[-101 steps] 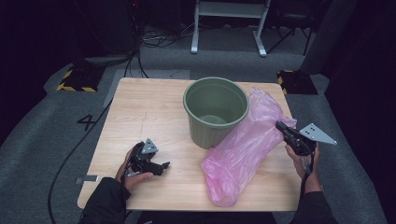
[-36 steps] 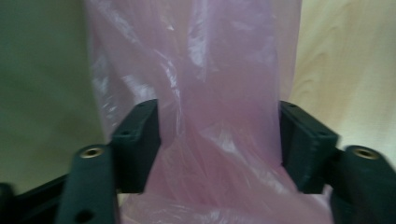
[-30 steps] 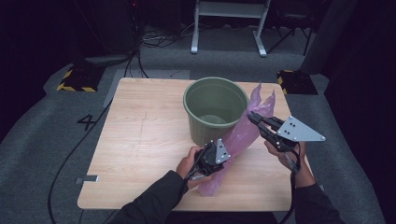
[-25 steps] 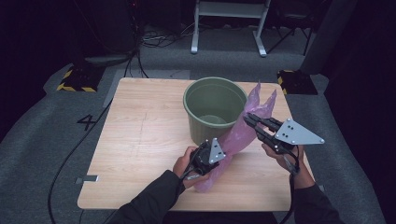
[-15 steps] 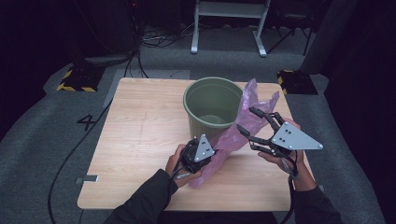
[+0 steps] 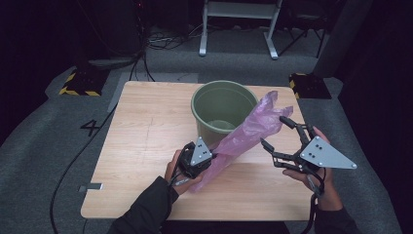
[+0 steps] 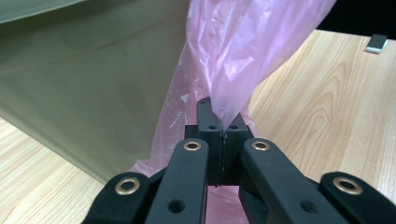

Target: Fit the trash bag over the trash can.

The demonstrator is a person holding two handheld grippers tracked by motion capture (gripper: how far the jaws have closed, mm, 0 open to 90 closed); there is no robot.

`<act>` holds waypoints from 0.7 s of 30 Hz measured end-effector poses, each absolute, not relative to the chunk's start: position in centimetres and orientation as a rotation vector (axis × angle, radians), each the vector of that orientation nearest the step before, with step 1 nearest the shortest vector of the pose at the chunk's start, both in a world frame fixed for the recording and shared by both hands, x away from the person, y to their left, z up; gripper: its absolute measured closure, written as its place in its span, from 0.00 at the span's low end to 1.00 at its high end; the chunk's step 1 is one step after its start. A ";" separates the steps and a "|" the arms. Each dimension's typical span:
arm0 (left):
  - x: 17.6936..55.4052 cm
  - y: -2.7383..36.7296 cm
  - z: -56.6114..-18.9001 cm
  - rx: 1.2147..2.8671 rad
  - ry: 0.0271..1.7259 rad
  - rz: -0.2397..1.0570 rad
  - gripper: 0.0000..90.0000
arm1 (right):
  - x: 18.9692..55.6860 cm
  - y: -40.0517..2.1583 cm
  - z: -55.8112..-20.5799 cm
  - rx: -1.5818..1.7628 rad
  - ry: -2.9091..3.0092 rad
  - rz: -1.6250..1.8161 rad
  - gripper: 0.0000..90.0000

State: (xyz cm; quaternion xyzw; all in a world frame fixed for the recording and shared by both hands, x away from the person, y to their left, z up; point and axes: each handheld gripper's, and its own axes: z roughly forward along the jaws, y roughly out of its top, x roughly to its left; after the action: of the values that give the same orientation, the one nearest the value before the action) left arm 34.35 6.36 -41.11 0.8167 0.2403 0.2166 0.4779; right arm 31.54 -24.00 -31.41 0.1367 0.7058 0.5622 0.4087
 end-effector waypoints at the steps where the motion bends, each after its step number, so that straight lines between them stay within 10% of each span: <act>1: 34.3 6.5 -41.1 1.987 0.586 0.528 1.00 | 31.7 -24.2 -31.7 0.374 1.780 1.407 0.27; 9: 34.3 6.9 -41.1 1.977 0.580 0.522 1.00 | 35.4 -25.9 -34.2 0.602 1.973 1.449 0.33; 16: 34.0 6.9 -40.8 1.966 0.553 0.527 1.00 | 36.9 -24.9 -34.6 0.559 2.013 1.388 0.92; 21: 33.4 6.9 -40.2 1.951 0.507 0.536 1.00 | 36.7 -24.0 -33.4 0.479 1.965 1.354 0.99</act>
State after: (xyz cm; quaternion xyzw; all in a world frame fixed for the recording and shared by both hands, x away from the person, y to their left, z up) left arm 33.43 6.89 -40.19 0.8079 0.2101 0.2219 0.5038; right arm 36.69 -24.04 -33.42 0.1847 0.7573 0.5219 0.3464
